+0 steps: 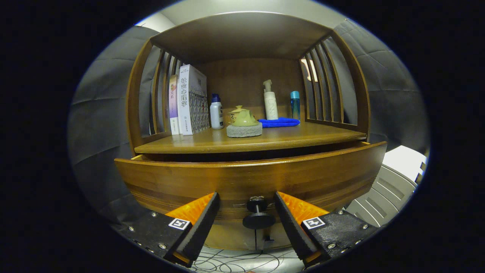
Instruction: Pull open the drawer, take out the items inside it, and place them on the countertop above the cabinet.
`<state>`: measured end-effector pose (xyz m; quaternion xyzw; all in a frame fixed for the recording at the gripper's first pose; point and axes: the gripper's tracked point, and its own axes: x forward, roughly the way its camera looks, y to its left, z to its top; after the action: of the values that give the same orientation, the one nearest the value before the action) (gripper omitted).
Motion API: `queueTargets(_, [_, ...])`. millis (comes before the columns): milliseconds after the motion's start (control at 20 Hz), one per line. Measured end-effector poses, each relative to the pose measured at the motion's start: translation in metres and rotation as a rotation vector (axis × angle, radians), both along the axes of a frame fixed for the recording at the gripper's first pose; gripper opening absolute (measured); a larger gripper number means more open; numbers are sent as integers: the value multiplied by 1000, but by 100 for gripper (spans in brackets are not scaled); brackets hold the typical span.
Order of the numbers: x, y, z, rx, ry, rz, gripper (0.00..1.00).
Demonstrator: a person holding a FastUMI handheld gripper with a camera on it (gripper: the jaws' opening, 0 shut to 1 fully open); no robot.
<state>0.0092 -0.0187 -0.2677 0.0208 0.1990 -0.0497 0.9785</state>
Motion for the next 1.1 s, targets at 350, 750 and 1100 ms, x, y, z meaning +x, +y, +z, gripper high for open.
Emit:
queueTargets(350, [27,-3,-5,-7,-10,1,92])
queueTargets(750, [12,-23,39,-20,-77,0,93])
queueTargets(1100, [-6,-18,41,-45,-36,35,93])
